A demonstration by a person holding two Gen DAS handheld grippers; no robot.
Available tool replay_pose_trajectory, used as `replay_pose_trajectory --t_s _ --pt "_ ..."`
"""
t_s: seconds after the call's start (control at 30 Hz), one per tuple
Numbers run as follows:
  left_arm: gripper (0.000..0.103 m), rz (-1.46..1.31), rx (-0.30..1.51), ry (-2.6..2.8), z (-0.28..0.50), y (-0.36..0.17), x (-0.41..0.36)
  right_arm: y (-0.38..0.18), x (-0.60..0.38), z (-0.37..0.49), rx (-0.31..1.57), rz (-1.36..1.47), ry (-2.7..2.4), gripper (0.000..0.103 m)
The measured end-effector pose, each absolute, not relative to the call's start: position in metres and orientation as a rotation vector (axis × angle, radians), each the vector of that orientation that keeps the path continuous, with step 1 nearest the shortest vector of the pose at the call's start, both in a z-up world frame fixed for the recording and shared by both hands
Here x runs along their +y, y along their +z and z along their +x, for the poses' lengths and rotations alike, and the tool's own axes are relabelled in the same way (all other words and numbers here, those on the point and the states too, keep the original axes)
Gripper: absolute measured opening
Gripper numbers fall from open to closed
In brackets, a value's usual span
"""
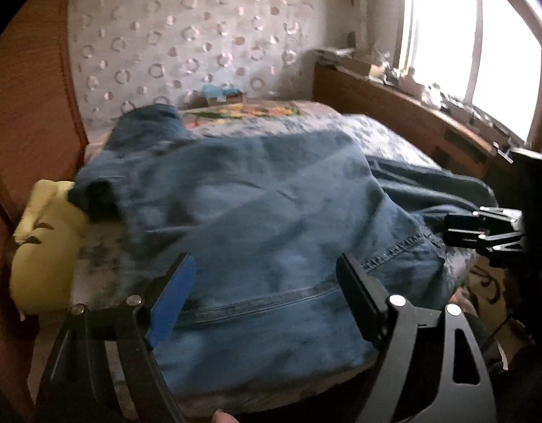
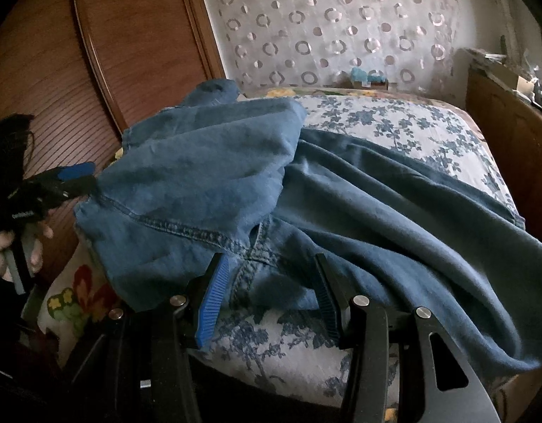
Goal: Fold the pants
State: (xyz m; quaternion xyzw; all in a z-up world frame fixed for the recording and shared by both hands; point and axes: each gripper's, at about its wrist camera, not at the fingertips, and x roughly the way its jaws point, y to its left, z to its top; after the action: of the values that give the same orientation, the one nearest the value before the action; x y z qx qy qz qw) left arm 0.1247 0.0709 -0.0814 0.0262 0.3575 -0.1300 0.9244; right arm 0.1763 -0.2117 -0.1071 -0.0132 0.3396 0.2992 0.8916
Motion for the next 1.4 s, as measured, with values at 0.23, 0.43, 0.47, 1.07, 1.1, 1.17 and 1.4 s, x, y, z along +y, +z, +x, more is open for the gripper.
replay_pose_trajectory --t_s 0.23,0.43,0.47,1.07,1.1,1.17,1.4 --pt "0.082 0.082 0.812 -0.316 0.138 -0.108 0.025 -0.107 -0.220 0.168 0.701 -0.037 0.608 0.050" --pt "0.082 0.104 0.869 -0.307 0.139 -0.122 0.001 -0.106 -0.233 0.162 0.692 -0.023 0.594 0.050" --pt "0.082 0.108 0.870 -0.301 0.137 -0.123 -0.002 -0.106 -0.236 0.160 0.688 -0.020 0.589 0.050" --pt "0.080 0.089 0.840 -0.407 0.111 -0.108 -0.033 -0.079 -0.334 0.129 0.571 0.009 0.383 0.050" --pt "0.080 0.088 0.835 -0.407 0.111 -0.105 -0.035 -0.079 -0.340 0.126 0.567 0.013 0.366 0.050" --pt "0.080 0.084 0.820 -0.401 0.109 -0.099 -0.039 -0.078 -0.355 0.123 0.559 0.023 0.329 0.050" --pt "0.080 0.105 0.789 -0.402 0.108 -0.080 -0.061 -0.083 -0.394 0.119 0.555 0.047 0.221 0.050"
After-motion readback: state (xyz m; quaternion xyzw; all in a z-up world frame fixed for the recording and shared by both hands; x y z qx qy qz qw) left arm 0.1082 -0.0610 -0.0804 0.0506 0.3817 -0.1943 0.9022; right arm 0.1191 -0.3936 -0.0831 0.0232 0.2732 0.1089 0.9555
